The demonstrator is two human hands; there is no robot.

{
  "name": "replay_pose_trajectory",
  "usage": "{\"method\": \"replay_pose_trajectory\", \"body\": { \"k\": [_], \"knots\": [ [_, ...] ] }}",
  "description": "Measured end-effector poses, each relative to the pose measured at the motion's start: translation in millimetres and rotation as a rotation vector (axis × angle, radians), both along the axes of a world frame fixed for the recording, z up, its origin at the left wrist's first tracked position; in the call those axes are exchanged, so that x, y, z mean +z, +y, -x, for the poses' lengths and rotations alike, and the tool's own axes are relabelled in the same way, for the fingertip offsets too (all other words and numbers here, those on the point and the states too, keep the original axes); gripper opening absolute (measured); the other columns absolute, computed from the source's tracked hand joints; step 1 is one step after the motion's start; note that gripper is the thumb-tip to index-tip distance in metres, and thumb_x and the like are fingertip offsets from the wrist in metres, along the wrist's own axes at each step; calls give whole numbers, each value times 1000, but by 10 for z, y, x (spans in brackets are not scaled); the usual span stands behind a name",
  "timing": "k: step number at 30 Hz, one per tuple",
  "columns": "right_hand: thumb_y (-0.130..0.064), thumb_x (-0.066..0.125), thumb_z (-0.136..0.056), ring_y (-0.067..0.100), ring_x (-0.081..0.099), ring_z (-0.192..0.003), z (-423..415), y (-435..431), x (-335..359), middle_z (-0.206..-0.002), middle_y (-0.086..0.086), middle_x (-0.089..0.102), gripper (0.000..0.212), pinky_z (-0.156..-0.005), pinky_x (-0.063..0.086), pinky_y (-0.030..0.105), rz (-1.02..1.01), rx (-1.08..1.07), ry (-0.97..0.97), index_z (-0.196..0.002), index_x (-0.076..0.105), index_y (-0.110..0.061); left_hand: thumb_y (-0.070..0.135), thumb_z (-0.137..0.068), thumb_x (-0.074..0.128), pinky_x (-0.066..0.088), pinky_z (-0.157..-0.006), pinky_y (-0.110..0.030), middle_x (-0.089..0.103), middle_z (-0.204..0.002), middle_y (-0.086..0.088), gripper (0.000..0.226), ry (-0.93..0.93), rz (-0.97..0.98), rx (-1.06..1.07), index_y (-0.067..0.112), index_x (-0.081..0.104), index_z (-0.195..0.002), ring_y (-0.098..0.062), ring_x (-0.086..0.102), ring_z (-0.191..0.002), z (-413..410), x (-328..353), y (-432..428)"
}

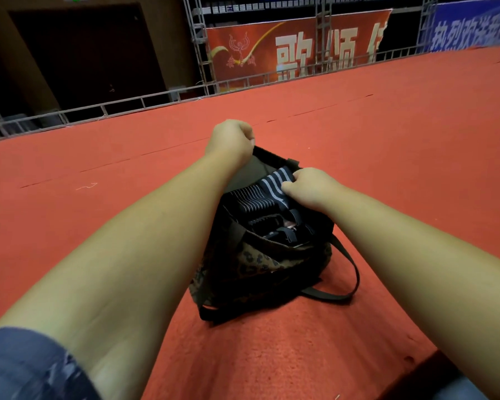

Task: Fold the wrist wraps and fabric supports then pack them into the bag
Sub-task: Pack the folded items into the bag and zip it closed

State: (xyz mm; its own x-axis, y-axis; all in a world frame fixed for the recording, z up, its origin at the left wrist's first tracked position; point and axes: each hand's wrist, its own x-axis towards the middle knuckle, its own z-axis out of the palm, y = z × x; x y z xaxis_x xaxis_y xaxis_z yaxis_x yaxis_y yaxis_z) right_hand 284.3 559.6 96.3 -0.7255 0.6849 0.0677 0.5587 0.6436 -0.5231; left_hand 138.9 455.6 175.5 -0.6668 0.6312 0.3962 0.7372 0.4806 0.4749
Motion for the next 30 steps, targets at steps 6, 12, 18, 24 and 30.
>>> {"method": "replay_pose_trajectory", "body": {
  "k": [6,12,18,24,30],
  "knots": [
    [-50,46,-101,39,62,-118,71,-60,-5,-119,16,70,44,-90,46,38,-19,-74,-75,-97,64,-10,25,-90,78,59,-95,-39,75,-117,5,16,-53,105,-36,39,83,-86,-27,71,-100,-115,-143,-47],
    [-54,44,-104,36,66,-114,-229,35,241,-125,16,71,59,-94,50,39,321,-226,343,-121,73,-6,34,-99,56,42,-93,-44,66,-134,2,31,203,340,-62,36,75,-123,-31,58,-122,-253,-185,-82],
    [-23,52,-103,33,59,-78,-619,170,-226,-100,19,62,19,-68,49,35,435,-309,-72,-107,61,-7,57,-94,68,42,-100,-51,48,-128,-8,43,391,450,-79,24,64,-122,-34,45,-123,-460,-277,-105],
    [-15,52,-106,37,74,-75,-706,119,-385,-91,23,77,28,-69,61,44,535,-300,-18,-106,70,6,10,-99,63,45,-75,-39,66,-115,8,37,634,356,-398,40,74,-118,-28,57,-108,-527,-461,-96],
    [7,43,-96,27,63,-36,-865,-43,385,-56,21,69,34,-37,54,30,341,-262,-85,-71,66,6,49,-106,60,56,-80,-41,72,-98,7,27,311,459,-453,30,76,-95,-23,65,-90,-533,-458,-103]
  ]
}}
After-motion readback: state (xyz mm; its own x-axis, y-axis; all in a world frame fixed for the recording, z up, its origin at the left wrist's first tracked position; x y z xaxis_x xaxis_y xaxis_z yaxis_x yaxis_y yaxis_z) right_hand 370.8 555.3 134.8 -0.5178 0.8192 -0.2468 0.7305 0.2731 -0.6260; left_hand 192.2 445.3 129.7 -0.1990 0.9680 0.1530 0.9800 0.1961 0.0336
